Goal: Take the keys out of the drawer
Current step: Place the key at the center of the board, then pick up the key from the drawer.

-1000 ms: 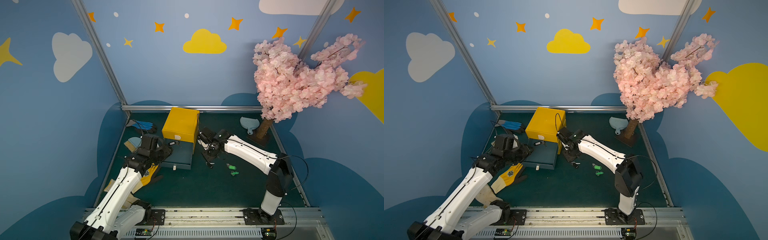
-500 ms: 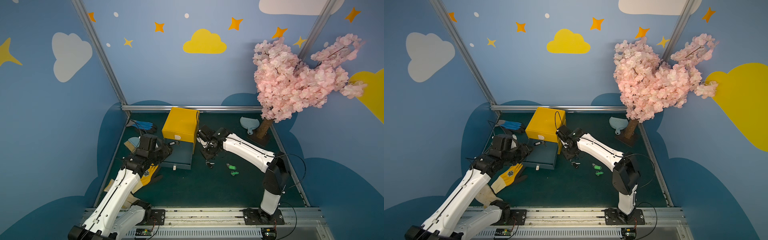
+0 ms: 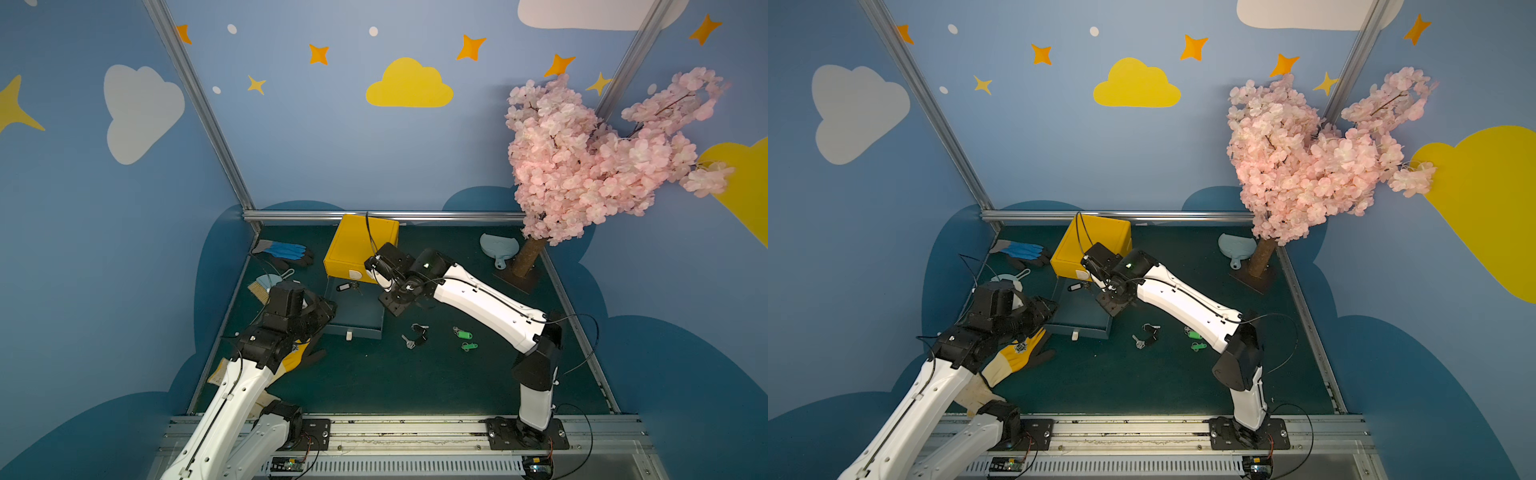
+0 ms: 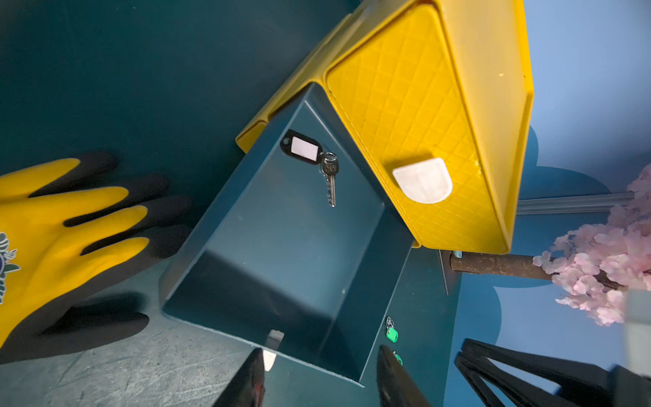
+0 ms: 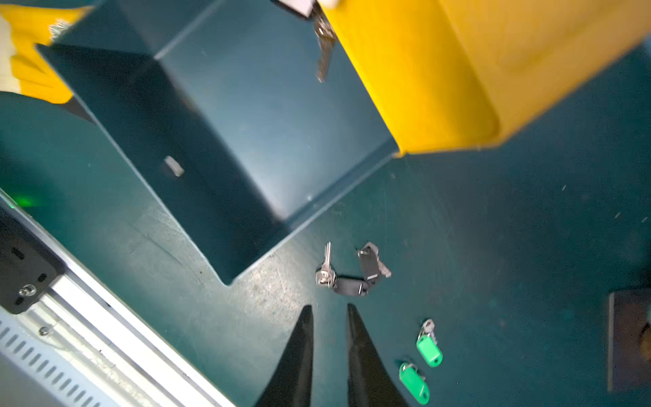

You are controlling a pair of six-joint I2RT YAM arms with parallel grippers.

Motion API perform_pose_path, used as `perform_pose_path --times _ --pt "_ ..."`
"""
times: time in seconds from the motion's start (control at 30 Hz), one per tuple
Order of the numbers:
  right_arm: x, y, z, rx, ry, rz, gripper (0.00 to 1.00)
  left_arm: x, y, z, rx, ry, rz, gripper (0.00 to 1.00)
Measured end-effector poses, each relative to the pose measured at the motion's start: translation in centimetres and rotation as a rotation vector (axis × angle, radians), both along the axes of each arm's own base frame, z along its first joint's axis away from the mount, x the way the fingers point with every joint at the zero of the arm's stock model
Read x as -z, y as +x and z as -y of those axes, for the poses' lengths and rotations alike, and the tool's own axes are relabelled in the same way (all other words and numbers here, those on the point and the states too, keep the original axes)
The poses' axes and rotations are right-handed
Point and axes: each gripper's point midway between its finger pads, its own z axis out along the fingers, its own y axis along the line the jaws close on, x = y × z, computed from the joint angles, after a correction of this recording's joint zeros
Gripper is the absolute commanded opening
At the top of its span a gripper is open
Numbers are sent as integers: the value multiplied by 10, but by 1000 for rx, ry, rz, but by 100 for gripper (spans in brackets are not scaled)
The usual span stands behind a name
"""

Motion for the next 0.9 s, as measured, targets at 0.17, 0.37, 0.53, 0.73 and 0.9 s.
perform_pose_path --times 0.17,0.37,0.53,0.73,0.9 --pt "4 1 -49 -146 -37 153 18 16 -9 -17 -61 -9 -52 52" --pt "42 43 -98 -208 -99 292 13 28 -22 -25 -123 -55 -86 49" --pt "74 74 -114 -251 -170 388 6 28 -33 -27 -114 -46 -113 49" --pt "75 104 -123 -248 -189 513 6 20 -43 -27 -88 -32 -95 49" --pt "76 115 -129 -236 -186 564 8 17 -51 -28 -79 -25 -80 49"
